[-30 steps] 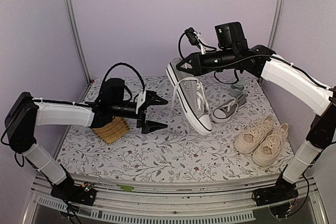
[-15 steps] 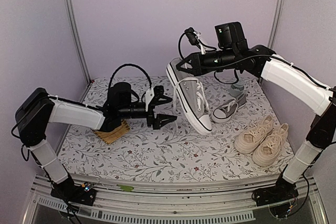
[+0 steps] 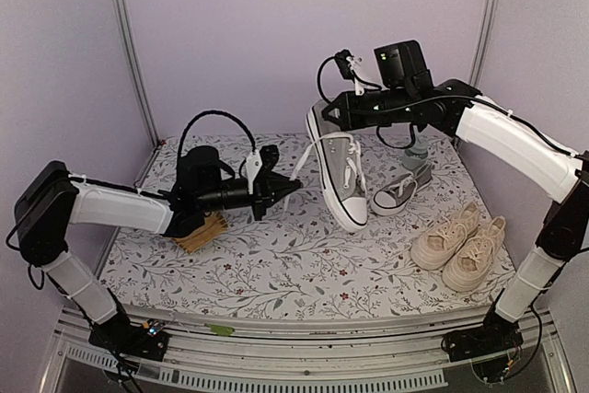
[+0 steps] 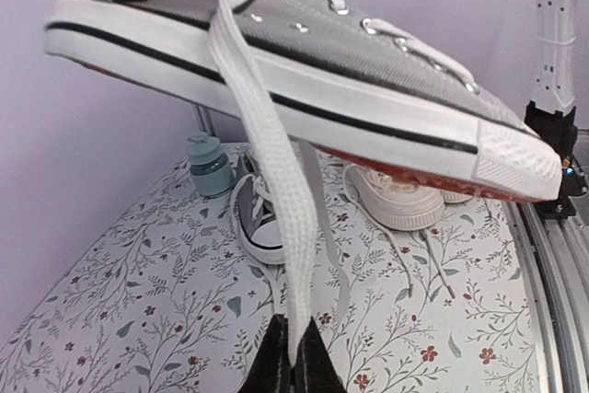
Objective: Tie the shoes
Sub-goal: Pick up the shoelace, then place the shoe at the center of the board, then pick up the shoelace from the center of the board, then place the shoelace at the center of the board.
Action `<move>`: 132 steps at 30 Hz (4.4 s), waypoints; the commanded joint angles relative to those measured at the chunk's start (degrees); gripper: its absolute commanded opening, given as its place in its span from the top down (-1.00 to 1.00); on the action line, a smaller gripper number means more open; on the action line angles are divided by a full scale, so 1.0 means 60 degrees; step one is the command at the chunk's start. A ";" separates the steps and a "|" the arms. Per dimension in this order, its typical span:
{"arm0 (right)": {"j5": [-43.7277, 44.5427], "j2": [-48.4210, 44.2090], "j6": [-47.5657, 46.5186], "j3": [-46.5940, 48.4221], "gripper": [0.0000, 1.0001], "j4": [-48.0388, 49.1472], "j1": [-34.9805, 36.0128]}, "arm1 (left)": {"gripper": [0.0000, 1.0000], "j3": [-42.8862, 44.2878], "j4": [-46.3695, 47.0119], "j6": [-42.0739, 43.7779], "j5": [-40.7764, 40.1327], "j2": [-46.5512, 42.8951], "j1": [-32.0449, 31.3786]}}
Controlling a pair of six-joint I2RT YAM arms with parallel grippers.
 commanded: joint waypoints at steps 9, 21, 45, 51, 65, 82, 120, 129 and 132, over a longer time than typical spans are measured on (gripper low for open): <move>0.4170 0.3302 0.3034 -0.0091 1.00 0.0306 0.0238 | 1.00 -0.0282 -0.3503 -0.0335 -0.4349 -0.1737 0.0607; 0.3179 0.5306 0.3015 0.1311 -0.46 0.0017 0.0223 | 1.00 -0.0111 -0.4545 -0.0589 -0.4362 -0.1541 0.1433; 0.0858 0.3437 0.0402 -0.2832 0.07 -0.4312 -0.1227 | 1.00 0.0529 -0.6414 -0.0507 -0.3595 -0.1399 0.1483; 0.1052 0.3436 0.0594 -0.3744 0.24 -0.3867 -0.1234 | 1.00 0.0452 -0.6408 -0.0280 -0.3813 -0.1452 0.1479; 0.1241 0.2671 0.0548 -0.4709 0.99 -0.2607 -0.1593 | 1.00 0.0442 -0.6317 0.0088 -0.3948 -0.1496 0.1452; 0.1166 0.1147 -0.0028 -0.4226 0.99 -0.0098 -0.2124 | 1.00 0.1233 -0.7650 -0.0377 -0.4945 -0.0820 0.0680; -0.3347 0.2901 -0.3362 -0.1345 0.99 0.0595 -0.1125 | 1.00 0.1342 -0.6567 0.2884 -0.4956 0.0167 -0.0310; -0.4473 0.3940 -0.4160 -0.0303 0.46 0.0295 -0.0659 | 1.00 0.0136 -0.4269 0.3271 -0.5127 -0.0244 -0.0315; -0.4584 0.3832 -0.4208 -0.0194 0.24 0.0252 -0.0678 | 1.00 0.0087 -0.3463 0.3312 -0.5221 0.0042 -0.0237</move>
